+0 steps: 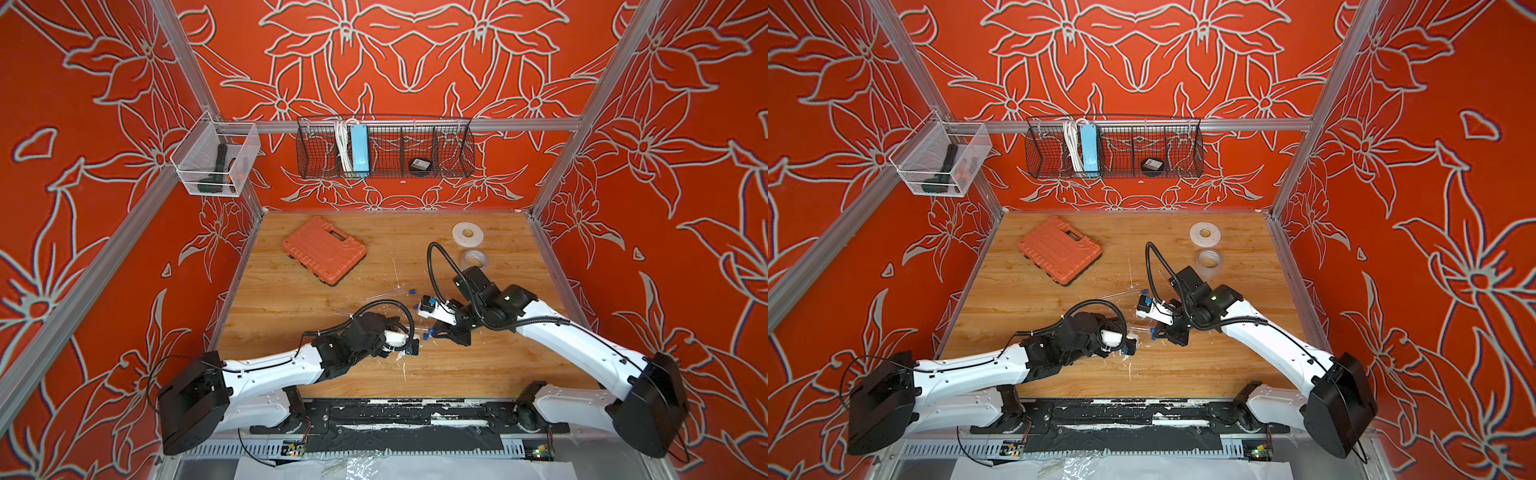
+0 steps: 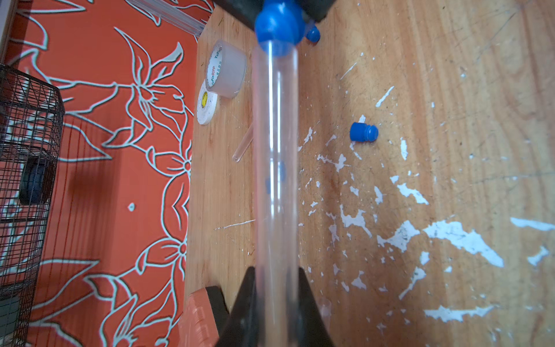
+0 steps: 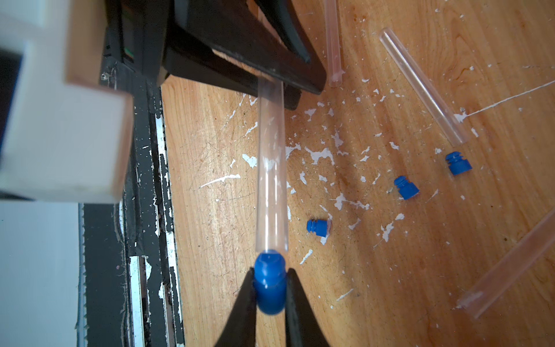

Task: Insert stoppers into test tubes
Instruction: Insert the stopper into the test tube.

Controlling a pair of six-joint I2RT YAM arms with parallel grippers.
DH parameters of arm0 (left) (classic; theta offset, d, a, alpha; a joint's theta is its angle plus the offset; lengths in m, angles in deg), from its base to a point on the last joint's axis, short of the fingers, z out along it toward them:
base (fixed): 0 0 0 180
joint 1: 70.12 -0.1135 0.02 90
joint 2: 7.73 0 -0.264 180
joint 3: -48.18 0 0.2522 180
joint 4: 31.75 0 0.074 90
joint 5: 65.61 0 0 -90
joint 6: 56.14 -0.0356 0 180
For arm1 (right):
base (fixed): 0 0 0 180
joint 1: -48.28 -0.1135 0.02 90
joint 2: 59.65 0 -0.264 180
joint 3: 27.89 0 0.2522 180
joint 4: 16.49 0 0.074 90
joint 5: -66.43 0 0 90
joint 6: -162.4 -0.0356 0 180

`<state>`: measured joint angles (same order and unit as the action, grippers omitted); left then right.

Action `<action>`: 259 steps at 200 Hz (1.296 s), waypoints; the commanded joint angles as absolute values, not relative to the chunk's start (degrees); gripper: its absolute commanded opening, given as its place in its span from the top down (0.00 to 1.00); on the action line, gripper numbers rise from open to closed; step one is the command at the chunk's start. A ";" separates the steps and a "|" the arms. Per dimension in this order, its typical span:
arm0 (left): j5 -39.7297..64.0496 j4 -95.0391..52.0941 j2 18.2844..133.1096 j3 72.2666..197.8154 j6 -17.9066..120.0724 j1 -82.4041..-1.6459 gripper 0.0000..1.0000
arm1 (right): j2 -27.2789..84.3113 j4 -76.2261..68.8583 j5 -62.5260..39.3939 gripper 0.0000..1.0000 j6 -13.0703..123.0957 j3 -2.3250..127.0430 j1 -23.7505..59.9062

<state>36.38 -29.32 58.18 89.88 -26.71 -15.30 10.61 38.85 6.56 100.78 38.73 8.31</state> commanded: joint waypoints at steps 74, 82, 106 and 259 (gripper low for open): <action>37.18 -31.26 58.49 89.80 -27.85 -12.88 1.00 | 14.67 41.00 5.53 0.86 99.99 44.05 6.71; 37.67 -31.26 58.63 89.80 -28.28 -12.52 1.00 | 15.27 42.06 5.19 0.86 100.16 44.84 6.42; 39.31 -31.33 58.98 89.71 -29.61 -11.09 1.00 | 17.34 45.06 3.77 0.87 99.47 47.83 5.53; 41.62 -34.39 53.65 83.43 -42.03 -4.15 1.00 | 24.98 52.55 6.21 0.92 95.29 62.17 3.74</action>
